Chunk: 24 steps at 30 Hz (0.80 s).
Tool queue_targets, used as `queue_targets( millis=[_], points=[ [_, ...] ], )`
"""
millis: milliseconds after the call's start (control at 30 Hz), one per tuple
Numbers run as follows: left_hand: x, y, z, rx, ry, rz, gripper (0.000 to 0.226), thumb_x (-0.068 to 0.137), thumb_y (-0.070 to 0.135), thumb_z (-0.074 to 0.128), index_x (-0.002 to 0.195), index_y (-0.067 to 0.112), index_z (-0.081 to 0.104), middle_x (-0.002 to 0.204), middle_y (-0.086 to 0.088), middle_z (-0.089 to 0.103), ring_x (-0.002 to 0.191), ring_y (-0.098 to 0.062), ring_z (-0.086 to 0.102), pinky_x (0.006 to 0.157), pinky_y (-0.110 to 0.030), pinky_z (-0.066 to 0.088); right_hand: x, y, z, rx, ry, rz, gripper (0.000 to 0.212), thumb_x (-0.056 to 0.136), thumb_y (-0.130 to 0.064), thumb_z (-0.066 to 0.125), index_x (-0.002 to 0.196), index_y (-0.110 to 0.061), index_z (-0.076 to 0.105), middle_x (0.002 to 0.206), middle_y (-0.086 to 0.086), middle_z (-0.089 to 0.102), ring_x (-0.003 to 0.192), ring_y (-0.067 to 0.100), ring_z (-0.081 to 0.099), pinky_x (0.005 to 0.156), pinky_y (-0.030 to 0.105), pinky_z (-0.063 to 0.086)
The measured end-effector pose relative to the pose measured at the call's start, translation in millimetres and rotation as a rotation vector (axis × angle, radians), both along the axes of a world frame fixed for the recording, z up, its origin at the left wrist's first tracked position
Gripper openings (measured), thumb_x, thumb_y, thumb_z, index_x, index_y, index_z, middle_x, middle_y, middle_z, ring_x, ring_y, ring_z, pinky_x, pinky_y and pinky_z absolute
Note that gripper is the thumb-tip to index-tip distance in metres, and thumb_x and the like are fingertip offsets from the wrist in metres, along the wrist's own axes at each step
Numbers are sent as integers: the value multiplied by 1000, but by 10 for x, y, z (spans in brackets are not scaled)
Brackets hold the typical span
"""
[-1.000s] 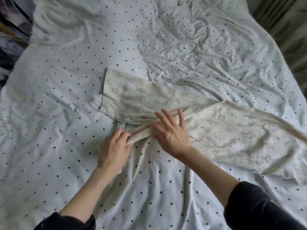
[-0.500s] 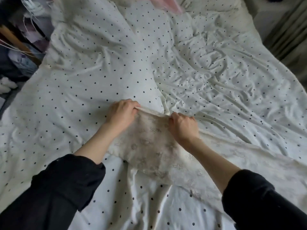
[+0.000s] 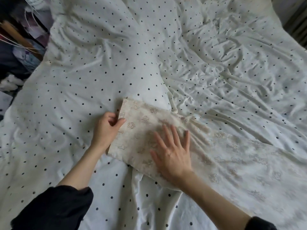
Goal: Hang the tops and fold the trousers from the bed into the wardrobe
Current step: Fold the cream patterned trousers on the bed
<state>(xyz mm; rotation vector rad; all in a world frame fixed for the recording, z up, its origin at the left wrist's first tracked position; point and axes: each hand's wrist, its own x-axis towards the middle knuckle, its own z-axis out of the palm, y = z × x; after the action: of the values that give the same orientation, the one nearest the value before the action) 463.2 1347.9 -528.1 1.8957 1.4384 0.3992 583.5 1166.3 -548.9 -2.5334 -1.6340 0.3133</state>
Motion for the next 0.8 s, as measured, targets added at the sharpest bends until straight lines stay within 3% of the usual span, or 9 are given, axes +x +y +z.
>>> queue_targets(
  millis=[67, 133, 233, 300, 367, 500, 600, 733, 800],
  points=[
    [-99, -38, -6, -73, 3, -26, 19, 82, 25, 70, 93, 16, 58, 77, 12, 56, 70, -4, 54, 61, -9, 40, -47, -22, -97, -83, -3, 18, 60, 84, -57, 36, 131, -24, 54, 142, 8, 47, 134, 30, 39, 105, 60, 13],
    [-178, -25, -53, -176, 2, -72, 14, 83, 22, 70, 89, 15, 60, 80, 6, 62, 71, -8, 58, 65, -15, 46, -61, -10, -136, -125, -1, 16, 63, 83, -59, 34, 132, -25, 53, 143, 8, 46, 134, 30, 39, 105, 61, 12],
    [-243, -2, -97, -305, 20, -145, 19, 82, 19, 71, 87, 2, 63, 84, -13, 68, 76, -21, 60, 71, -37, 50, -74, 6, -79, -167, 37, 31, 70, 85, -61, 16, 144, -29, 34, 155, 7, 24, 144, 29, 15, 107, 64, -4],
    [-250, -23, -88, -318, 33, -160, 24, 83, 21, 70, 84, -1, 60, 79, -15, 64, 72, -19, 55, 67, -33, 44, -64, 13, -40, -163, 26, 58, 78, 80, -63, -2, 149, -32, 14, 159, 4, 2, 146, 26, -5, 105, 62, -18],
    [-230, -50, -39, -288, 28, -171, 21, 85, 19, 66, 74, 6, 54, 67, -8, 53, 63, -16, 46, 58, -29, 35, -57, 12, -21, -175, 15, 63, 82, 75, -62, -12, 150, -33, 6, 159, 2, -6, 145, 25, -12, 103, 59, -24],
    [-230, -153, 140, -173, 6, -236, 20, 89, 20, 61, 82, 5, 50, 67, -10, 48, 62, -17, 40, 57, -30, 31, -70, -115, 57, -145, 42, 23, 74, 84, -58, -2, 149, -29, 20, 158, 5, 12, 146, 27, 4, 105, 54, -22],
    [-134, -339, 388, 50, 94, -298, 17, 91, 23, 57, 90, 7, 53, 72, -18, 57, 58, -19, 42, 54, -31, 33, -115, -413, 110, -105, 34, -51, 55, 92, -50, 27, 133, -23, 51, 141, 9, 48, 134, 29, 40, 109, 53, 8],
    [285, -809, 772, 235, 89, -405, 25, 93, 19, 54, 113, 5, 57, 82, -7, 58, 77, -26, 52, 66, -31, 34, 14, -822, 235, -12, 57, -168, 50, 93, -41, 29, 129, -18, 56, 138, 8, 52, 132, 28, 44, 110, 50, 12],
    [581, -1139, 846, 267, 77, -503, 32, 93, 17, 52, 123, 5, 55, 93, -11, 63, 89, -29, 57, 76, -31, 39, 230, -1072, 328, 11, 53, -262, 48, 95, -36, 30, 132, -17, 52, 141, 8, 48, 134, 26, 41, 114, 48, 13]
  ],
)
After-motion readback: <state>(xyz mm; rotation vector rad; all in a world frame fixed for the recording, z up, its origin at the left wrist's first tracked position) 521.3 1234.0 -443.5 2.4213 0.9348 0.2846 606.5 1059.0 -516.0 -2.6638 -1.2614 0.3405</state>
